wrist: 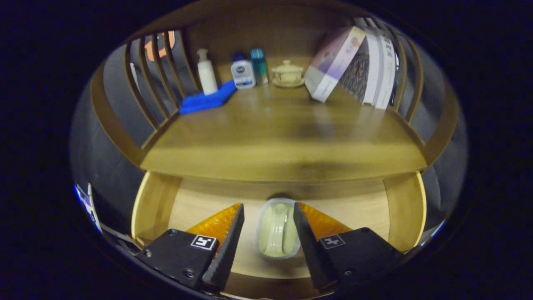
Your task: Pull open the drawer, take out the items inside it, and place them on the countertop above the cabinet.
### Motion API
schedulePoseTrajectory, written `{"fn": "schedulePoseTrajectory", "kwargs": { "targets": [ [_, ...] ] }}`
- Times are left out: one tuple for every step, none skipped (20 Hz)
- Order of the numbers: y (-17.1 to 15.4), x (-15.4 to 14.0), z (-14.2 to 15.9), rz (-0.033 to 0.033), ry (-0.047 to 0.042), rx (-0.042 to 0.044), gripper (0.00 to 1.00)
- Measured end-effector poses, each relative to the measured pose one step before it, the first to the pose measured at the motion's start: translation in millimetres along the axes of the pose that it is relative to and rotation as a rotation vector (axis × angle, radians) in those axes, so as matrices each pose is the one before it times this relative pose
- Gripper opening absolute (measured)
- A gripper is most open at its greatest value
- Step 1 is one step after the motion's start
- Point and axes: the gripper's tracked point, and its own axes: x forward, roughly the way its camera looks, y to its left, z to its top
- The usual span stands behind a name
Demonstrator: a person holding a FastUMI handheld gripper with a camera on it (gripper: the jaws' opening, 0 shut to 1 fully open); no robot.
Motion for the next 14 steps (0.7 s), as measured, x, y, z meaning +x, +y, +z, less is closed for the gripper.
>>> {"fn": "schedulePoseTrajectory", "kwargs": {
  "targets": [
    [2.40, 7.05, -4.50, 0.00098, 0.03707, 0.01373, 0.72],
    [-2.45, 5.51, -4.66, -0.01515, 0.03441, 0.00852, 0.68],
    [-3.59, 0.16, -2.61, -0.02289, 0.01422, 0.00452, 0.65],
    [-4.89, 5.11, -1.36, -0.02367, 0.01637, -0.00661, 0.61],
    [-2.44, 4.34, -2.48, -0.01498, 0.02389, -0.00694, 0.59],
    [1.89, 2.62, -3.56, 0.00375, 0.02539, 0.00787, 0.56],
    [1.18, 3.15, -3.54, 0.00074, 0.02085, 0.00859, 0.53],
    [0.68, 2.49, -2.28, -0.00216, 0.02062, 0.00587, 0.50],
    [-1.73, 3.03, -0.32, -0.01593, 0.00714, -0.00649, 0.47],
    [-0.49, 1.26, -2.37, -0.01180, 0.00455, -0.01924, 0.44],
    [-2.52, 0.62, 0.83, -0.01061, 0.00060, -0.01502, 0.41],
    [-0.96, -0.36, -2.34, -0.00218, 0.00360, 0.00033, 0.38],
    [-1.06, 0.76, -0.35, -0.00102, 0.00660, -0.00132, 0.38],
    [0.98, -0.69, 0.60, -0.00147, -0.00246, 0.00451, 0.34]
  ]
}}
